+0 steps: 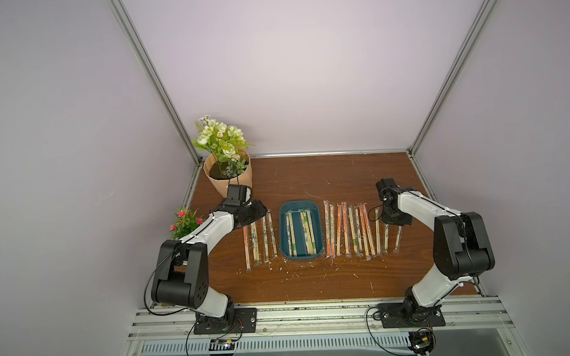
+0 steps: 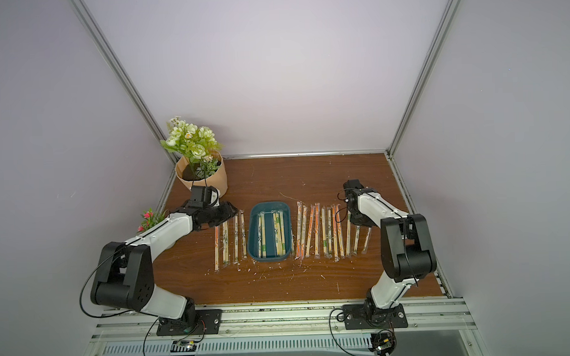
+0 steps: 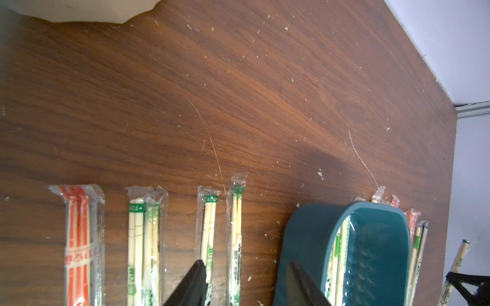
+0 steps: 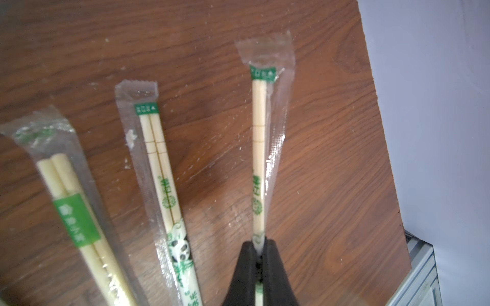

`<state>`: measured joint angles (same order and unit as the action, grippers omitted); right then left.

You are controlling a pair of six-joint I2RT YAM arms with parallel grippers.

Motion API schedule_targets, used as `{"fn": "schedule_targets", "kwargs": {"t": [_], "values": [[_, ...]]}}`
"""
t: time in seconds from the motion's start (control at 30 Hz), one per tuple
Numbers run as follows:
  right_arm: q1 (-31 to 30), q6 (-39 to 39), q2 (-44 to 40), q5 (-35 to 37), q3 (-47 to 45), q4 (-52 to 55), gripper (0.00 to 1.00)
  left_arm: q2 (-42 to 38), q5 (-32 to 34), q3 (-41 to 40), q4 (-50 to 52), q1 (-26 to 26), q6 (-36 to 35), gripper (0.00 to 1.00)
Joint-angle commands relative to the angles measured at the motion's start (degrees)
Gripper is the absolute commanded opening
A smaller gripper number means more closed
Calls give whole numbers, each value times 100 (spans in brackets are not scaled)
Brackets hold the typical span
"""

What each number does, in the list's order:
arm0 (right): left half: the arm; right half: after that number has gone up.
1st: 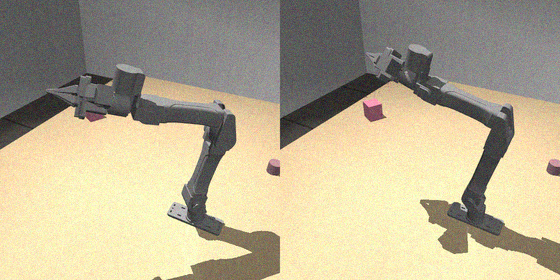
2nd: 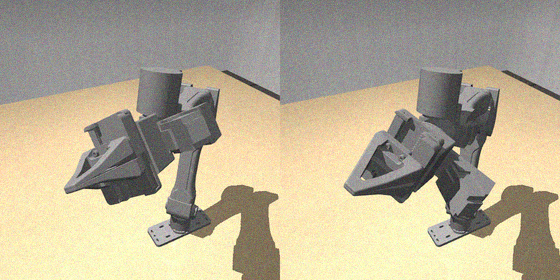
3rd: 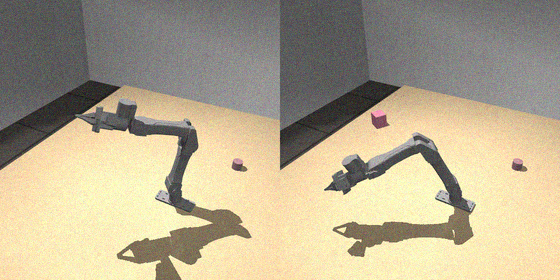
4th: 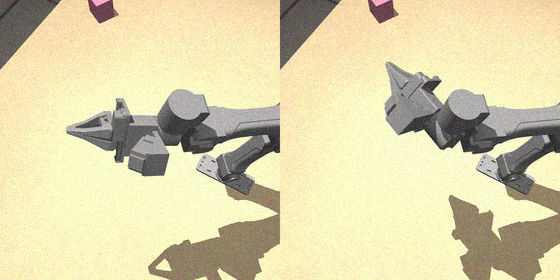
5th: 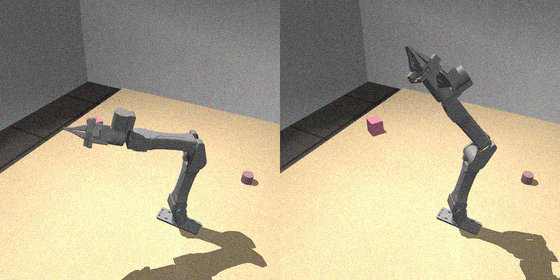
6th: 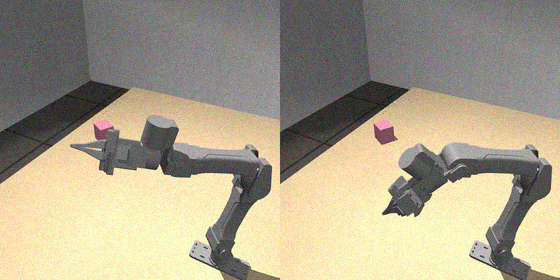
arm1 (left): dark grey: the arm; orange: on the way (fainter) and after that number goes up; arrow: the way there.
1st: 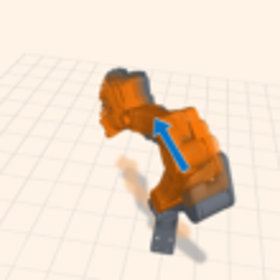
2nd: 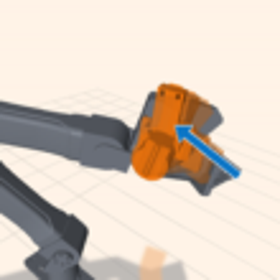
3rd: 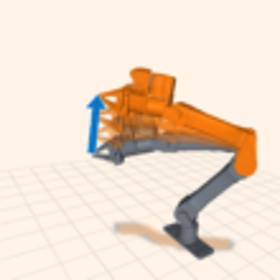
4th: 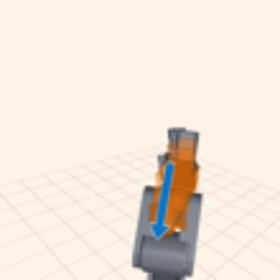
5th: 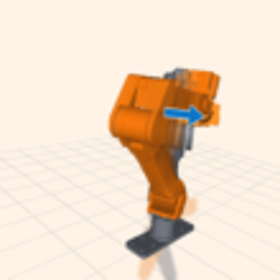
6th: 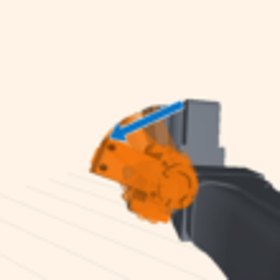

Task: Take the paired disposable chopsticks out of the storage box
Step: Place the paired disposable chopsticks at the center of the board.

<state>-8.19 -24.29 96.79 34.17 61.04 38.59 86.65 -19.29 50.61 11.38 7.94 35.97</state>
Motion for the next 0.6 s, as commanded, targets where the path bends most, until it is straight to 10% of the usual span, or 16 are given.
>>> {"fn": "schedule_targets", "kwargs": {"t": [0.0, 0.57], "values": [[-8, -27, 10, 122, 19, 8, 18, -131, -40, 32, -39, -65, -96, 52], [-1002, -343, -1148, -2664, 624, -346, 33, -122, 15, -78, -122, -65, -55, 51]]}}
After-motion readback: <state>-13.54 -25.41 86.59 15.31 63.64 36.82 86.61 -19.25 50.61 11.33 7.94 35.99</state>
